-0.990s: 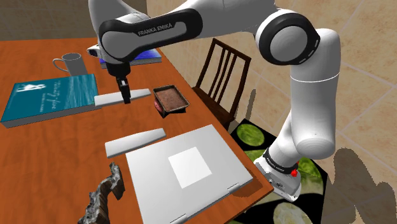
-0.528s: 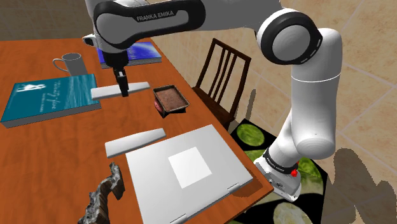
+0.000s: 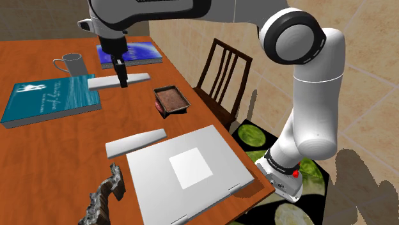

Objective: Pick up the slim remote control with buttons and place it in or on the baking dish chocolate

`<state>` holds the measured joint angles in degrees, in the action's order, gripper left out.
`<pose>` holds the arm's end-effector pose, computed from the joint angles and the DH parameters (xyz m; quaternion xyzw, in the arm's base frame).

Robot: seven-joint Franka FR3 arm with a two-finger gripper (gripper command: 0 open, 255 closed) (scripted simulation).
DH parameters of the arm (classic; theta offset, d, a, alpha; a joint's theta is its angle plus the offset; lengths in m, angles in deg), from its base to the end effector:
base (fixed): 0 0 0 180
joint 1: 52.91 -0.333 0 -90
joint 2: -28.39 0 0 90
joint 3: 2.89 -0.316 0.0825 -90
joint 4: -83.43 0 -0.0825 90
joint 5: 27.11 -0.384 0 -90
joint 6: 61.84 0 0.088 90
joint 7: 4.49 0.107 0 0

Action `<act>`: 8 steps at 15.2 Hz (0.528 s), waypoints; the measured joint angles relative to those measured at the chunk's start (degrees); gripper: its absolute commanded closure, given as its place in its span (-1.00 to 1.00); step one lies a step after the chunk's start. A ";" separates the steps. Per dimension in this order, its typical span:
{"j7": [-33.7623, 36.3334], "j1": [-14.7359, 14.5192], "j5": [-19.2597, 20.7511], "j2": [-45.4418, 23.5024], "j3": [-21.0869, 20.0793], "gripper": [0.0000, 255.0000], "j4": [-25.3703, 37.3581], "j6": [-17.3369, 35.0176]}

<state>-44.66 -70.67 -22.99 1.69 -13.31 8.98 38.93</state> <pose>0.6269 0.2999 0.4812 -0.8289 -0.5594 -0.0009 0.0053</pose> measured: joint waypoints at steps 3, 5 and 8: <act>0.13 -0.25 0.03 -0.22 -0.06 1.00 2.35 -2.13; -0.54 0.71 -0.56 3.40 -0.07 1.00 -2.61 -0.81; -2.47 2.71 -1.81 10.36 0.18 1.00 -12.70 2.46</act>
<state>-47.14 -67.96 -24.81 12.05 -13.13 -3.72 41.39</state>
